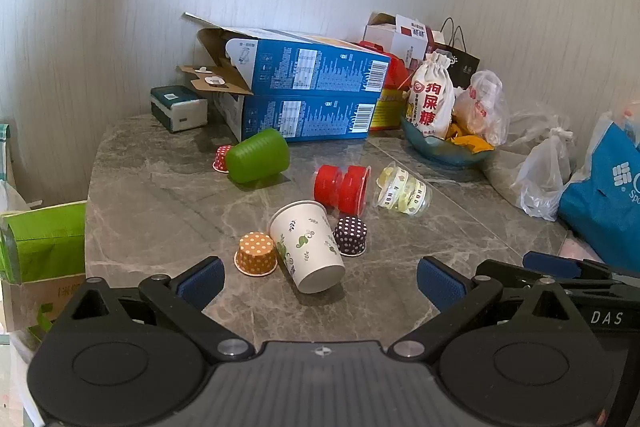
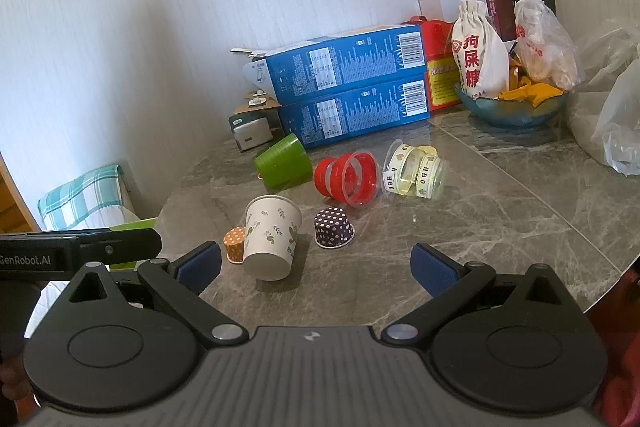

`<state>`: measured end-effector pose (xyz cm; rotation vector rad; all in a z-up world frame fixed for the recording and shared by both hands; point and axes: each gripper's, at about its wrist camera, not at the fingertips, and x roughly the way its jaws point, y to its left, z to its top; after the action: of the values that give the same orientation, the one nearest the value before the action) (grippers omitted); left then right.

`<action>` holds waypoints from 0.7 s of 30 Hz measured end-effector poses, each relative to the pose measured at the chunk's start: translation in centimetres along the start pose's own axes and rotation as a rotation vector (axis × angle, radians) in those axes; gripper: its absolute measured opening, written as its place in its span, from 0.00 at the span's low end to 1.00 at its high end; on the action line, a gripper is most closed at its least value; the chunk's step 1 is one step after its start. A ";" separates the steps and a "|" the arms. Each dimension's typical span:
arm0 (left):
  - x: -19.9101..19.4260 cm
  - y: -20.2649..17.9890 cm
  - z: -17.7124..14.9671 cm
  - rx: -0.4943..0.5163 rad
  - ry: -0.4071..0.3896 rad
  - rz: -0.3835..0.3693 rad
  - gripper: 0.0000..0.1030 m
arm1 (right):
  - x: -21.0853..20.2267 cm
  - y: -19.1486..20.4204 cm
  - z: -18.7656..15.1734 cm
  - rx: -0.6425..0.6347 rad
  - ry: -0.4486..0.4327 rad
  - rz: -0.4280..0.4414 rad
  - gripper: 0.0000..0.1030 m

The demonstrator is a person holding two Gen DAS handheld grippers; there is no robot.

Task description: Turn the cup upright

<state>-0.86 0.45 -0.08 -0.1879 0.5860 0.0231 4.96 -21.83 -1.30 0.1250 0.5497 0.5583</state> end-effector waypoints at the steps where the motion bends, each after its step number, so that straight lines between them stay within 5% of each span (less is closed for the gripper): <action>1: 0.0 0.0 0.0 0.000 0.000 0.000 1.00 | 0.0 0.0 0.0 0.001 0.000 0.000 0.99; 21: -0.1 0.2 0.0 -0.009 0.004 0.001 1.00 | 0.0 0.1 0.2 -0.003 0.010 0.001 0.99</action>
<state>-0.92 0.68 -0.08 -0.1959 0.5901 0.0267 5.03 -21.68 -1.12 0.1192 0.5584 0.5610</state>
